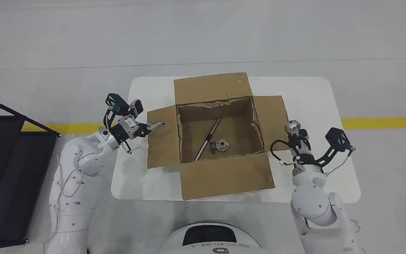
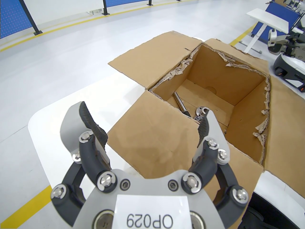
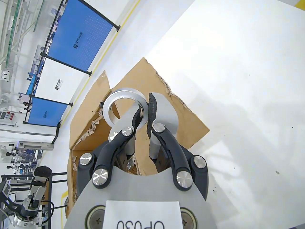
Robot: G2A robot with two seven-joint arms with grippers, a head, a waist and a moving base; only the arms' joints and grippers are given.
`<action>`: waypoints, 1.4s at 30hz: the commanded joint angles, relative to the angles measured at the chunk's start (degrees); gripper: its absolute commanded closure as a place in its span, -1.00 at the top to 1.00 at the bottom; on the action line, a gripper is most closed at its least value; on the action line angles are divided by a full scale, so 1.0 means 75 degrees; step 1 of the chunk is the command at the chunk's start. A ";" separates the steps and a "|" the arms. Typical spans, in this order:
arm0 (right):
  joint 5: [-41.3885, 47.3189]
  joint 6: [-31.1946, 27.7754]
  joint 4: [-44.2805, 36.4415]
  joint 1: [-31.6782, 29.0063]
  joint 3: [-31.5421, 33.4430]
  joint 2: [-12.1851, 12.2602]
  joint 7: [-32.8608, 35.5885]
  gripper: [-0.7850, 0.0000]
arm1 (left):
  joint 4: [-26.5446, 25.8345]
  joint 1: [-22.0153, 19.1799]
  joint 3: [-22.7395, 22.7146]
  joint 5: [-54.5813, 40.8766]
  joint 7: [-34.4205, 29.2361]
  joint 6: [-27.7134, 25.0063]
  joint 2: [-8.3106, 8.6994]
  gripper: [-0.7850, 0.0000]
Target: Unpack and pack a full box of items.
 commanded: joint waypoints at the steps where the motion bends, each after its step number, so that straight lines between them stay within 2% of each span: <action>1: 0.0682 0.0226 0.0104 0.0117 0.0458 -0.0017 0.0211 -1.00 | 0.0000 0.0000 0.0000 0.0000 0.0000 0.0000 0.0000 1.00; 4: 0.0824 0.0672 0.0519 0.0212 0.1229 0.0011 0.0420 -1.00 | 0.0000 0.0000 0.0000 0.0000 0.0000 0.0000 0.0000 1.00; 7: 0.0594 0.1407 0.1031 0.0499 0.1807 0.0102 0.1337 -1.00 | 0.0000 0.0000 0.0000 0.0000 0.0000 0.0000 0.0000 1.00; 10: 0.0175 0.1730 0.1523 0.0730 0.2194 0.0222 0.2241 -1.00 | 0.0000 0.0000 0.0000 0.0000 0.0000 0.0000 0.0000 1.00; 15: -0.1304 0.2060 0.2341 0.1278 0.1808 0.0405 0.3377 -1.00 | 0.0000 0.0000 0.0000 0.0000 0.0000 0.0000 0.0000 1.00; 21: -0.2130 0.2214 0.3533 0.2133 0.1573 0.0538 0.4462 -1.00 | 0.0000 0.0000 0.0000 0.0000 0.0000 0.0000 0.0000 1.00; 25: -0.2596 0.2168 0.3823 0.2396 0.1487 0.0609 0.5031 -1.00 | 0.0000 0.0000 0.0000 0.0000 0.0000 0.0000 0.0000 1.00; 36: -0.3029 0.2086 0.4402 0.2793 0.1182 0.0639 0.5527 -1.00 | 0.0000 0.0000 0.0000 0.0000 0.0000 0.0000 0.0000 1.00; 42: -0.3031 0.2067 0.4634 0.2923 0.1124 0.0631 0.5590 -0.81 | 0.0000 0.0000 0.0000 0.0000 0.0000 0.0000 0.0000 1.00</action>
